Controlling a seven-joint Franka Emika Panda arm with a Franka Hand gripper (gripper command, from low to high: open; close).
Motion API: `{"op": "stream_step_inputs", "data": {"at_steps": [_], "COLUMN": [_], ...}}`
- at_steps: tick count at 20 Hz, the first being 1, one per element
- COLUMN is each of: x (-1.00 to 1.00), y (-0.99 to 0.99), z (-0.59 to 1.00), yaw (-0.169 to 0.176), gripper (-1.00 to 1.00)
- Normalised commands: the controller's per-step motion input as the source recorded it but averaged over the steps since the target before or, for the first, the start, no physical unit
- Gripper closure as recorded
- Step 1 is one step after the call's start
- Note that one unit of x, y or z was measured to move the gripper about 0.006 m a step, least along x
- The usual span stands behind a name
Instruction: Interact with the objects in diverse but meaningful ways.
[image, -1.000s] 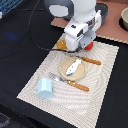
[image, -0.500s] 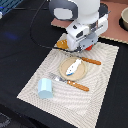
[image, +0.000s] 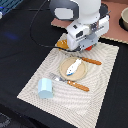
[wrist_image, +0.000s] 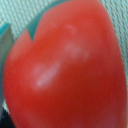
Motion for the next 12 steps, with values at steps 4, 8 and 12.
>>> {"op": "stream_step_inputs", "data": {"at_steps": [4,8,12], "x": [0.17,0.1,0.01], "y": [0.34,0.17,-0.15], "z": [-0.25,0.33,1.0], "yaw": [0.136,0.14,0.106], "gripper": [1.0,1.0,1.0]}}
